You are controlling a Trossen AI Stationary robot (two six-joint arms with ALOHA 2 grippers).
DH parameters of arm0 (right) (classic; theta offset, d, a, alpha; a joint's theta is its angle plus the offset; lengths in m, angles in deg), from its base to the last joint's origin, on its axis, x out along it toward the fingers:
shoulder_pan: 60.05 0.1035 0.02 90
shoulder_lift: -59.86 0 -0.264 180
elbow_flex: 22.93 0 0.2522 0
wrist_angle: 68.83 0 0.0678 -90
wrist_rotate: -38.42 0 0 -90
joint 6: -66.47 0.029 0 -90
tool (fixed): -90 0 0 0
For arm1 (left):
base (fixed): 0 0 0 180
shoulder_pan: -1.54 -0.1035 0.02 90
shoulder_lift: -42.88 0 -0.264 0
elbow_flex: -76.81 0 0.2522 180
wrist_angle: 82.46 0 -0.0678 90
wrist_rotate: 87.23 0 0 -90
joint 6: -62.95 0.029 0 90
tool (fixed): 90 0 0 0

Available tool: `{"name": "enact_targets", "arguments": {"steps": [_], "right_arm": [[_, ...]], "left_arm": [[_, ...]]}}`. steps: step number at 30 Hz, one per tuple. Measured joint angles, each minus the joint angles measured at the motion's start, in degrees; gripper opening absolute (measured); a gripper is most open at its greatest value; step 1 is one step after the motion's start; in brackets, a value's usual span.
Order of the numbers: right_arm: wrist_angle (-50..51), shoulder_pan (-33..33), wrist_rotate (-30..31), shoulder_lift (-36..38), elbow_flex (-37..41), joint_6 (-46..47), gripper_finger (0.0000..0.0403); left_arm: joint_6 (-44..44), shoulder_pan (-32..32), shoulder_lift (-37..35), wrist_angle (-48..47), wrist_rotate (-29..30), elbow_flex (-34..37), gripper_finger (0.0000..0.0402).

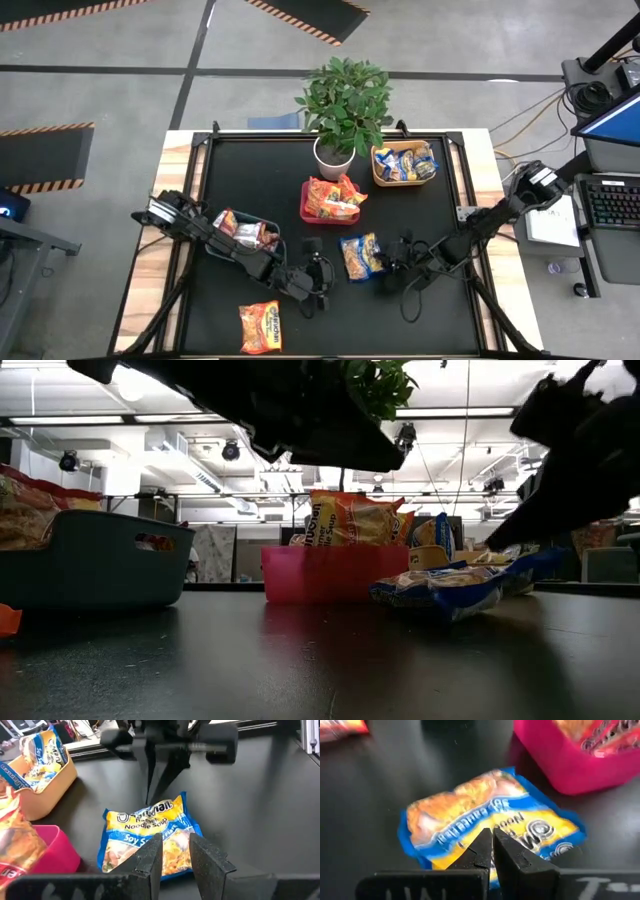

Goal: Sort Maruchan noodles
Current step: Put the blue noodle pack into the yellow bin

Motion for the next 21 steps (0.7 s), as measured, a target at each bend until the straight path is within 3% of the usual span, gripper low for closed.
{"name": "enact_targets", "arguments": {"steps": [14, 21], "right_arm": [[11.1, -0.15, -2.7, 11.6, -2.6, 5.14, 0.0009], [13.05, -0.15, -2.5, 15.48, -2.5, 2.63, 0.0009]], "left_arm": [[0.87, -0.59, 1.03, 1.1, 0.94, 0.26, 0.008], [1.58, -1.26, 2.32, 2.58, 0.86, 0.2, 0.008]]}}
